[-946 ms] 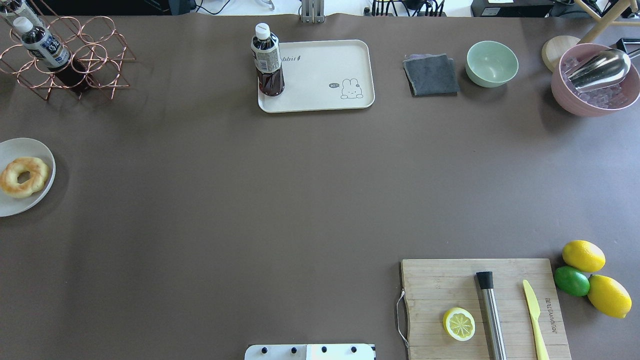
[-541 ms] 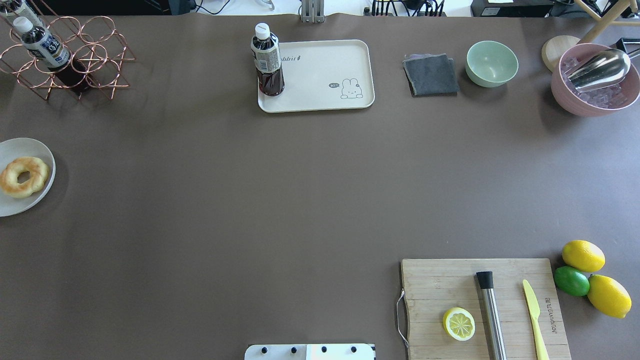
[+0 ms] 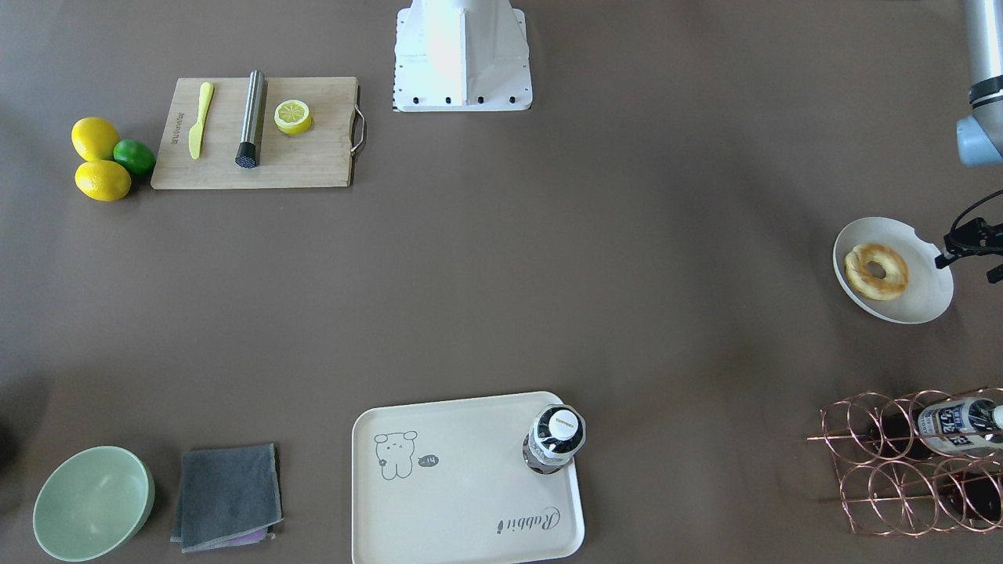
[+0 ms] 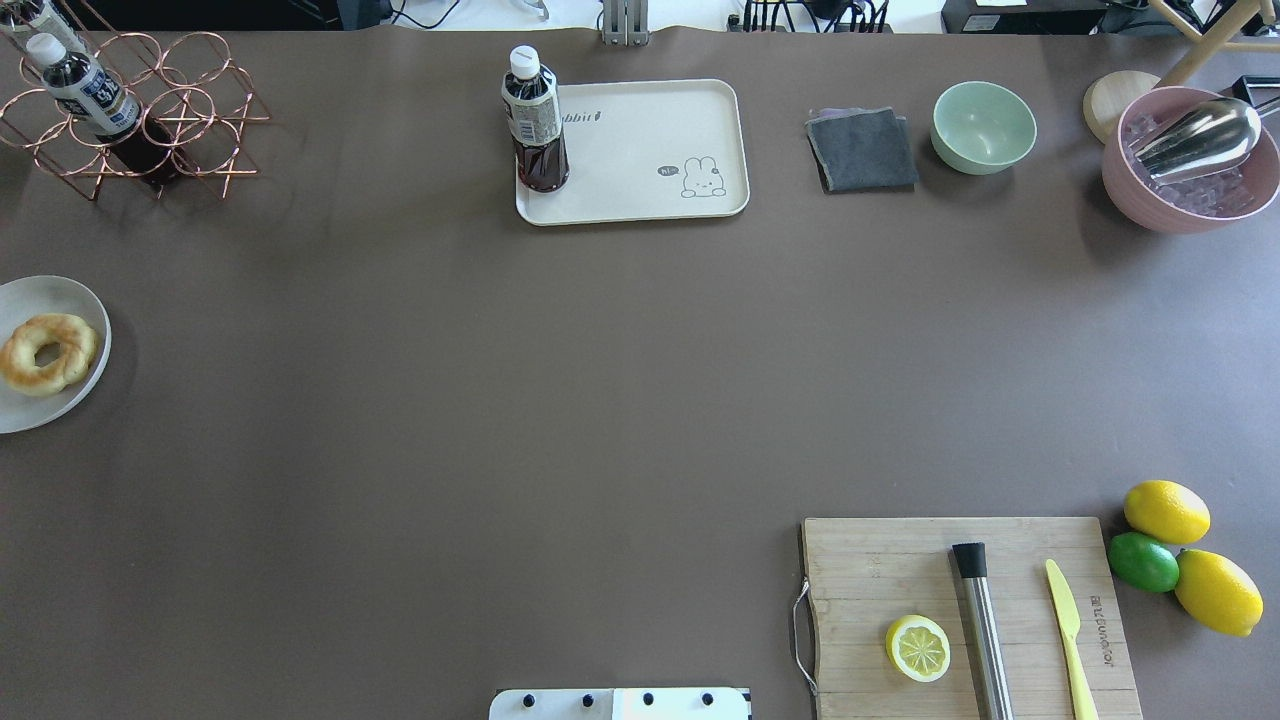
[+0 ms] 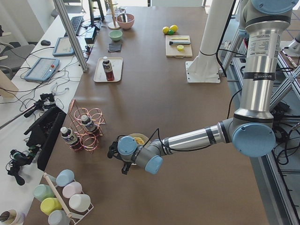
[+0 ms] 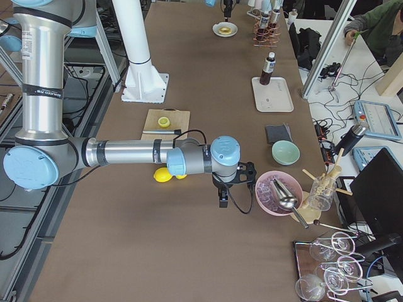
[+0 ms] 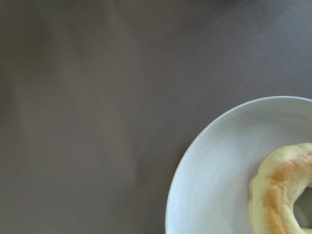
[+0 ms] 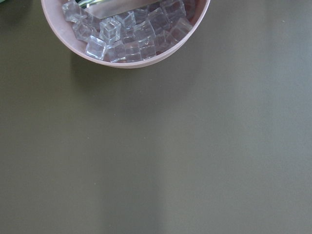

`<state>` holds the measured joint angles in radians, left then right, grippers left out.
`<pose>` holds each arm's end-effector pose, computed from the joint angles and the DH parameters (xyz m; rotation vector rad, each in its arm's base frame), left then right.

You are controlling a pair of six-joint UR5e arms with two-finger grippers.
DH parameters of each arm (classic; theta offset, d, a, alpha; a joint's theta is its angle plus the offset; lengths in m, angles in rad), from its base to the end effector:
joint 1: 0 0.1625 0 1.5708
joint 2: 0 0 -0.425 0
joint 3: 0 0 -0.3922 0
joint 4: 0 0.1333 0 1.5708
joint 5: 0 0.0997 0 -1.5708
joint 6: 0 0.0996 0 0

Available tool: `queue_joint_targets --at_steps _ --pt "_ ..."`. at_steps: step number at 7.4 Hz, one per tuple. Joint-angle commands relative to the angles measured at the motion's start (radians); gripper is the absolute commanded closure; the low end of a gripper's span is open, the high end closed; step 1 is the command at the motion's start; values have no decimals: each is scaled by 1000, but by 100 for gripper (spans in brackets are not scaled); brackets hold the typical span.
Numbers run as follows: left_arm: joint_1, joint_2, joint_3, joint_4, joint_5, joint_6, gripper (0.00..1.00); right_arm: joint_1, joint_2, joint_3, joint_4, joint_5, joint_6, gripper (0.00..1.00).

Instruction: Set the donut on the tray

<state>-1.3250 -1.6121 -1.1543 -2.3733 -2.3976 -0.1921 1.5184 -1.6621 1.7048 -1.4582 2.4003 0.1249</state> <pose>0.0637 -0.5007 0.7509 0.2163 0.8827 0.2265 0.0356 -0.4645 0.6200 0.0724 -0.8373 0.0038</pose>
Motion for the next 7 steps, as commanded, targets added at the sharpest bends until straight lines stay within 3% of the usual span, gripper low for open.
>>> queue_joint_targets --at_steps 1,4,6,7 --pt "12 -12 54 -17 -18 -3 16 -12 -1 -37 82 5 47 0" --pt "21 -29 103 -35 -73 -3 31 -12 -1 -37 82 5 47 0" --pt "20 -32 108 -35 -106 -3 64 -12 -4 -34 82 5 47 0" --pt "20 -34 108 -35 -127 -4 91 -12 -7 -34 88 5 47 0"
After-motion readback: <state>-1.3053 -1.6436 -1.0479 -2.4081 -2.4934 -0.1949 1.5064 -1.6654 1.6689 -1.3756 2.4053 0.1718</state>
